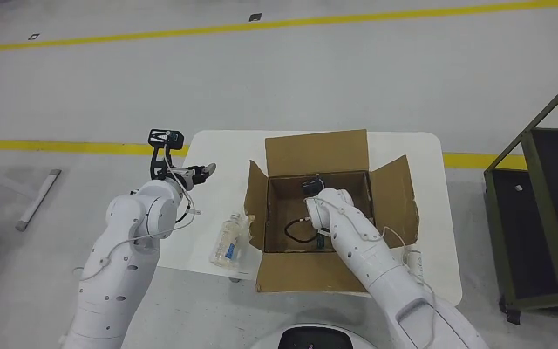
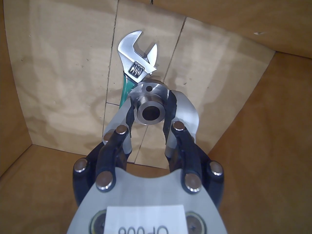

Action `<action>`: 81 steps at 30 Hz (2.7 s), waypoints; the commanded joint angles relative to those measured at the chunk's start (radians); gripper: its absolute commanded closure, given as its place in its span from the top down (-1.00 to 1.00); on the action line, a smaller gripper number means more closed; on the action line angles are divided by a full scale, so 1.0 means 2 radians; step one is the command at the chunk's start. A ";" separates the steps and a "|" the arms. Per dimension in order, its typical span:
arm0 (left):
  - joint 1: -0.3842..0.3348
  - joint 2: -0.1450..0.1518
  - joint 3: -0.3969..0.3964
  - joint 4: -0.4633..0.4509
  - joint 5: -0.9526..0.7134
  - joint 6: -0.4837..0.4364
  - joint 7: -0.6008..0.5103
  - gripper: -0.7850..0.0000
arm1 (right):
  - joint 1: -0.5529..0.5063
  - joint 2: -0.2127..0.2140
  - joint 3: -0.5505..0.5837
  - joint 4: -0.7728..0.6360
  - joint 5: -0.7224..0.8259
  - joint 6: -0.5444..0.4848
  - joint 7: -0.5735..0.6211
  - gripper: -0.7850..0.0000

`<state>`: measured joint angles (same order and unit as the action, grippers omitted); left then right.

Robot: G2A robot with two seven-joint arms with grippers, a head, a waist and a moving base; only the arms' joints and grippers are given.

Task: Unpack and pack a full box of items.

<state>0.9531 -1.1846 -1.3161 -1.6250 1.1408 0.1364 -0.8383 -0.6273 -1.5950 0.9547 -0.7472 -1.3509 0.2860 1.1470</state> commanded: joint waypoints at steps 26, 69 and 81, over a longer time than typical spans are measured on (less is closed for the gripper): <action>0.000 0.000 0.000 0.000 0.000 0.000 0.000 1.00 | -0.164 0.043 0.128 -0.422 -0.042 -0.062 0.064 -1.00; 0.000 0.000 0.000 0.000 0.000 0.000 0.000 1.00 | -0.369 0.078 0.457 -0.797 -0.034 -0.066 0.024 -1.00; 0.000 0.000 0.000 0.000 0.000 0.000 0.000 1.00 | -0.390 0.084 0.461 -0.621 -0.102 -0.064 0.097 -1.00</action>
<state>0.9531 -1.1846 -1.3161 -1.6250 1.1408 0.1364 -0.8383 -1.4083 -1.4277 1.8858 -2.0217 -1.5416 0.1572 1.3348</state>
